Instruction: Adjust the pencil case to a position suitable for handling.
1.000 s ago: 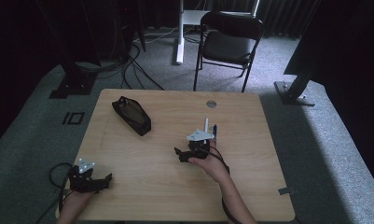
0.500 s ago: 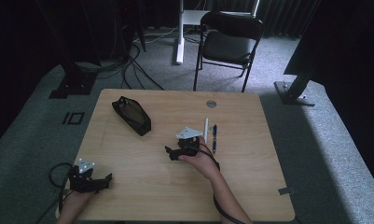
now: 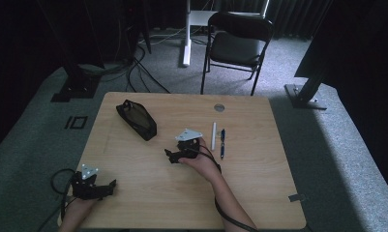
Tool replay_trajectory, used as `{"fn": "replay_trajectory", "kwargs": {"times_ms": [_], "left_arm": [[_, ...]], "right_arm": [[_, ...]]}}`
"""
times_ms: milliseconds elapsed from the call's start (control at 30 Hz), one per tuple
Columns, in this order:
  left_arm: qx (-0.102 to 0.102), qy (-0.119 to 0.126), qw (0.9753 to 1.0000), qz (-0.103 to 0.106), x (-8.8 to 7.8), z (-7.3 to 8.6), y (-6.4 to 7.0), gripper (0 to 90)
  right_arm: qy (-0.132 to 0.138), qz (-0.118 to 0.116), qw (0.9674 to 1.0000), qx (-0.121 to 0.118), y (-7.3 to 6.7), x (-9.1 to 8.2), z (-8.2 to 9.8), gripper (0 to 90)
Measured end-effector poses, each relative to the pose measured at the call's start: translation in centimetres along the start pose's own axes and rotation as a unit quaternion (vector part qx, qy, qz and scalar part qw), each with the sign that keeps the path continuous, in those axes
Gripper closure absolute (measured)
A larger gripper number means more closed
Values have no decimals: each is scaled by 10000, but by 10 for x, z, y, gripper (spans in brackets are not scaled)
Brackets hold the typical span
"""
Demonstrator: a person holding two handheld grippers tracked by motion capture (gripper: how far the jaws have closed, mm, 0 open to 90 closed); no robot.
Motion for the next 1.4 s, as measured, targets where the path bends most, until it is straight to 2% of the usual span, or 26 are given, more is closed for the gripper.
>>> {"fn": "replay_trajectory", "kwargs": {"times_ms": [433,567,733,833,900,1067,1400], "left_arm": [[-1,0,10000,-1,0,0,0,3],[0,0,10000,-1,0,0,0,3],[1,0,10000,0,0,0,0,3],[0,0,10000,1,0,0,0,3],[0,-1,10000,0,0,0,0,3],[0,0,10000,0,0,0,0,3],[-4,3,10000,2,0,0,0,3]], "right_arm": [[-56,-75,10000,27,-7,19,-12,137],[-78,-65,9999,-89,-10,28,-15,137],[-94,-150,9998,0,-14,38,-17,137],[-84,-193,9997,149,-13,43,-19,137],[-82,-164,9998,75,-13,46,-21,137],[-38,-178,9998,72,-14,52,-25,137],[144,-93,9996,246,-18,67,-37,142]]}}
Point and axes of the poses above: each handheld gripper's, and its own axes: x roughly forward along the jaws, z roughly out of its underside, y roughly to its right, the point moved 2 cm from there along x, roughly forward along the jaws, and after that the axes turned 2 degrees about x, right-handed, at the moved point
